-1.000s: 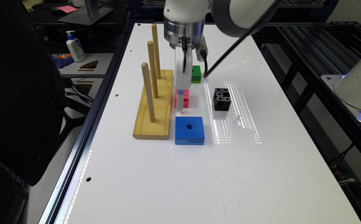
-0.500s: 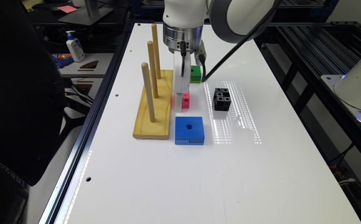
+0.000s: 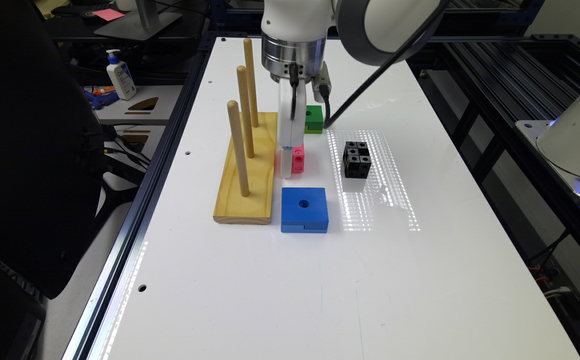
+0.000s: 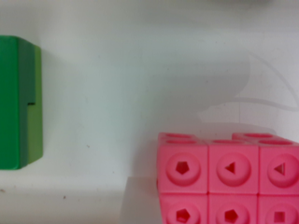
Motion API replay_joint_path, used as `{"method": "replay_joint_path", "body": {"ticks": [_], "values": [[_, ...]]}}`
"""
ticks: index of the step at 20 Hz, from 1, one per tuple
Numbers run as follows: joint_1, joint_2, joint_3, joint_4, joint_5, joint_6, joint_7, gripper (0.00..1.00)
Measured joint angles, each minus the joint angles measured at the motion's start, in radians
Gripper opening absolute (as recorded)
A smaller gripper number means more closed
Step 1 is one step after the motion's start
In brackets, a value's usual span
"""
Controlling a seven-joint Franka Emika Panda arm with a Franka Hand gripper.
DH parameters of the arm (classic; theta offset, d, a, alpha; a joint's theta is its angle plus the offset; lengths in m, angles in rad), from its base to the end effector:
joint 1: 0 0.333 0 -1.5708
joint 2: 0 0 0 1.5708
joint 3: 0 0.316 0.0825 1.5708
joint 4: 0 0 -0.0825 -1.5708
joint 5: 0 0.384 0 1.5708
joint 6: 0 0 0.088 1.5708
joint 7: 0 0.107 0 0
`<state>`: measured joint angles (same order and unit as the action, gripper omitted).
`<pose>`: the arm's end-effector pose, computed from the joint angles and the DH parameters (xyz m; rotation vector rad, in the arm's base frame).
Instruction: Pick up pink block.
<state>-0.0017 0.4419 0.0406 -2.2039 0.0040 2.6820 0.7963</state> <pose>0.5564 0.0220 0.1813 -2.8843 1.1607 -0.0398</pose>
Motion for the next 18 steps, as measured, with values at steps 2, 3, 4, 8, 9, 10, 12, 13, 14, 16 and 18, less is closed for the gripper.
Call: {"method": "replay_joint_path", "body": {"ticks": [2,3,4,8,9,10,12,13,14,16,18], "values": [[0.000,-0.012,0.000,-0.001,0.0000,-0.015,0.000,0.00],[0.000,-0.016,0.000,-0.001,0.0000,-0.019,0.000,0.00],[0.000,-0.018,0.000,-0.001,0.0000,-0.020,0.000,0.00],[0.000,-0.054,0.000,-0.001,0.0001,-0.051,0.000,0.00],[0.000,-0.071,0.000,-0.001,0.0002,-0.069,0.000,0.00],[0.000,-0.091,0.000,-0.001,0.0003,-0.090,0.000,0.00],[0.000,-0.128,0.000,-0.003,0.0004,-0.130,0.000,0.00],[0.000,-0.139,0.000,-0.004,0.0004,-0.143,0.000,0.00],[0.000,-0.147,0.000,-0.005,0.0004,-0.152,0.000,0.00],[0.000,-0.153,0.000,-0.005,0.0004,-0.157,0.000,0.00],[0.000,-0.163,0.000,-0.004,0.0004,-0.162,0.000,0.00]]}}
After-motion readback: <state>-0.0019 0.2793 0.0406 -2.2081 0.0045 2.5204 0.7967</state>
